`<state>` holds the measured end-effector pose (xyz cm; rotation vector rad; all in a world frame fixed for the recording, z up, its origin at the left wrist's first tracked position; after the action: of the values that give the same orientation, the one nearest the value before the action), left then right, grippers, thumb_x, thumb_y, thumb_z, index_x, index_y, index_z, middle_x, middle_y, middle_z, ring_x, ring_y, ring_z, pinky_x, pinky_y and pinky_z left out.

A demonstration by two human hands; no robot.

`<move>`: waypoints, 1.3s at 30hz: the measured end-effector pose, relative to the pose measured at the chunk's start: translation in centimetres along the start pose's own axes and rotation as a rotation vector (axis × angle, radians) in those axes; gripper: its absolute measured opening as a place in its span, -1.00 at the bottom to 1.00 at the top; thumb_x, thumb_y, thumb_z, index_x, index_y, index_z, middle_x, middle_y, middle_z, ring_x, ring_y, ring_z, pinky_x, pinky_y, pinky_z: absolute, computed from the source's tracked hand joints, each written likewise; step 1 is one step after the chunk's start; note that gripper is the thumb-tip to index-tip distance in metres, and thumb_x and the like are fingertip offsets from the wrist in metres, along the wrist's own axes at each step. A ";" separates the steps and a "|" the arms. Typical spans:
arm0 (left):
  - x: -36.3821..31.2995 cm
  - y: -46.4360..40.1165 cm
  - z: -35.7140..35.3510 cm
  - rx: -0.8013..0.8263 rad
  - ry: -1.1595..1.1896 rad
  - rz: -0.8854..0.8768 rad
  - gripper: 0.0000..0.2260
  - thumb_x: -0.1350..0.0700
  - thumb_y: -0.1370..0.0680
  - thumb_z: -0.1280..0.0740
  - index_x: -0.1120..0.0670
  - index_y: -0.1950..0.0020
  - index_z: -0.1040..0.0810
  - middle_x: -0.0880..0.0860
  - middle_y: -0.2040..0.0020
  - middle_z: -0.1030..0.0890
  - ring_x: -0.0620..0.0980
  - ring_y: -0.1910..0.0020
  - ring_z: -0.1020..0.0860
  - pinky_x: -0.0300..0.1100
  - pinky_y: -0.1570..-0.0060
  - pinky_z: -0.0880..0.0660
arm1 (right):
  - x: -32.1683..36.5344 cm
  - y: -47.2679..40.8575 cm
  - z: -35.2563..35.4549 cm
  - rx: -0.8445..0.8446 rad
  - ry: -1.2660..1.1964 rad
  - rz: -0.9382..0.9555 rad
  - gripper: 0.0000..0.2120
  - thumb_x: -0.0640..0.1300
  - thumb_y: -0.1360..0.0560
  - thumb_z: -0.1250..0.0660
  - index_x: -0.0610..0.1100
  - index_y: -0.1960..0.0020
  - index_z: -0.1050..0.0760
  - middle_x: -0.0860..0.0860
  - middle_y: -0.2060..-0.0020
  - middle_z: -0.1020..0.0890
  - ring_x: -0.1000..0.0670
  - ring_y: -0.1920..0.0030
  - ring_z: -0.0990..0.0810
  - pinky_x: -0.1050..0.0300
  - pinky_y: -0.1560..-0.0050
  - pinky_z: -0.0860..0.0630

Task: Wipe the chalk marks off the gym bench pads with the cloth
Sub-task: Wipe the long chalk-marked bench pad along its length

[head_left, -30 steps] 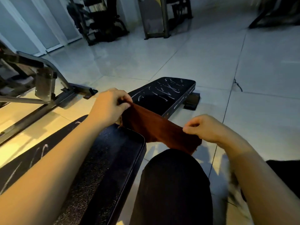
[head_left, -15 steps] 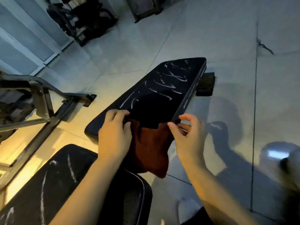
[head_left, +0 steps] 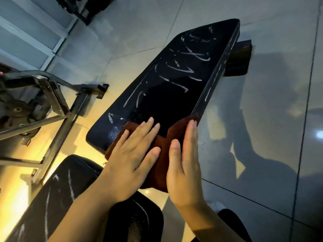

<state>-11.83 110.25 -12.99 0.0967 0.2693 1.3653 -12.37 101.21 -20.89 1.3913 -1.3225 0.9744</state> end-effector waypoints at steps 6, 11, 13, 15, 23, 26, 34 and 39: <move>-0.1 -1.0 0.3 -0.092 0.013 0.055 -0.50 -0.28 -0.53 0.11 -0.29 -0.48 0.04 -0.26 -0.55 0.09 -0.33 -0.51 0.11 -0.28 -0.47 0.20 | 0.1 -0.3 0.5 -0.070 0.040 0.039 -0.49 0.22 -0.59 0.10 0.19 -0.48 0.16 0.30 -0.48 0.04 0.36 -0.48 0.10 0.52 -0.40 0.09; 0.6 1.5 2.4 -0.329 0.038 0.209 -0.47 -0.24 -0.55 -0.19 -0.02 -0.45 -0.35 -0.05 -0.36 -0.37 -0.31 -0.19 -0.29 -0.54 -0.11 -0.19 | 0.2 4.5 0.7 -0.116 0.074 0.097 -0.53 0.18 -0.58 0.05 0.15 -0.47 -0.06 0.31 -0.42 -0.16 0.27 -0.46 -0.15 0.49 -0.38 -0.12; 0.1 2.0 2.8 -0.351 0.003 0.164 -0.53 -0.18 -0.53 -0.21 0.05 -0.34 -0.51 -0.03 -0.26 -0.51 -0.31 -0.14 -0.35 -0.63 -0.08 -0.18 | 0.1 5.7 0.7 -0.109 0.081 0.098 -0.51 0.15 -0.59 0.02 0.08 -0.49 -0.10 0.23 -0.42 -0.21 0.24 -0.46 -0.18 0.53 -0.36 -0.09; -0.1 2.4 3.1 -0.346 0.014 0.129 -0.58 -0.12 -0.54 -0.25 0.06 -0.30 -0.56 -0.03 -0.26 -0.56 -0.22 -0.24 -0.42 -0.64 -0.17 -0.15 | 0.3 6.3 0.6 -0.079 0.088 0.093 -0.51 0.16 -0.58 0.03 0.09 -0.48 -0.08 0.25 -0.42 -0.19 0.24 -0.46 -0.16 0.54 -0.36 -0.05; -2.5 2.7 3.6 -0.399 -0.002 -0.019 -0.70 0.08 -0.53 -0.31 0.00 -0.27 -0.54 -0.18 -0.16 -0.50 -0.36 -0.23 -0.36 -0.59 -0.23 -0.22 | -0.6 0.7 0.5 0.027 0.092 -0.070 -0.49 0.02 -0.67 0.05 -0.04 -0.58 0.06 0.14 -0.56 0.00 0.24 -0.51 0.10 0.54 -0.32 0.22; -3.1 2.3 3.7 -0.408 -0.014 -0.034 -0.71 0.09 -0.52 -0.32 -0.01 -0.24 -0.55 -0.16 -0.13 -0.53 -0.28 -0.21 -0.44 -0.53 -0.23 -0.29 | -0.5 -0.7 0.8 -0.004 0.076 -0.047 -0.47 0.06 -0.67 0.07 -0.04 -0.59 0.08 0.12 -0.57 0.03 0.25 -0.50 0.12 0.57 -0.33 0.24; -4.6 -3.1 3.8 -0.455 -0.087 0.057 -0.72 0.04 -0.57 -0.20 0.04 -0.14 -0.65 0.00 0.04 -0.69 0.01 0.07 -0.63 -0.11 0.00 -0.51 | -0.4 2.6 0.3 0.045 -0.036 -0.047 -0.47 0.19 -0.64 0.12 0.09 -0.57 -0.03 0.28 -0.53 -0.03 0.23 -0.53 0.00 0.03 -0.52 -0.16; -2.6 -3.8 1.7 -0.218 0.117 0.062 -0.70 -0.07 -0.65 -0.13 -0.12 -0.37 -0.43 -0.30 -0.16 -0.52 -0.44 -0.10 -0.45 -0.54 -0.16 -0.27 | -1.2 -5.6 2.4 0.051 0.019 -0.171 -0.47 0.07 -0.68 0.10 -0.03 -0.60 0.12 0.08 -0.59 0.06 0.14 -0.55 0.09 0.25 -0.45 0.17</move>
<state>-8.29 107.08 -11.87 -0.1584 0.2153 1.4555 -7.10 98.98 -23.26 1.5036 -1.1504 0.9089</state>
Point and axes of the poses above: each hand's wrist, its own y-axis away from the middle knuckle, its own z-axis out of the back of the hand, x = y × z, the point moved 10 cm from there along -y, towards the middle knuckle
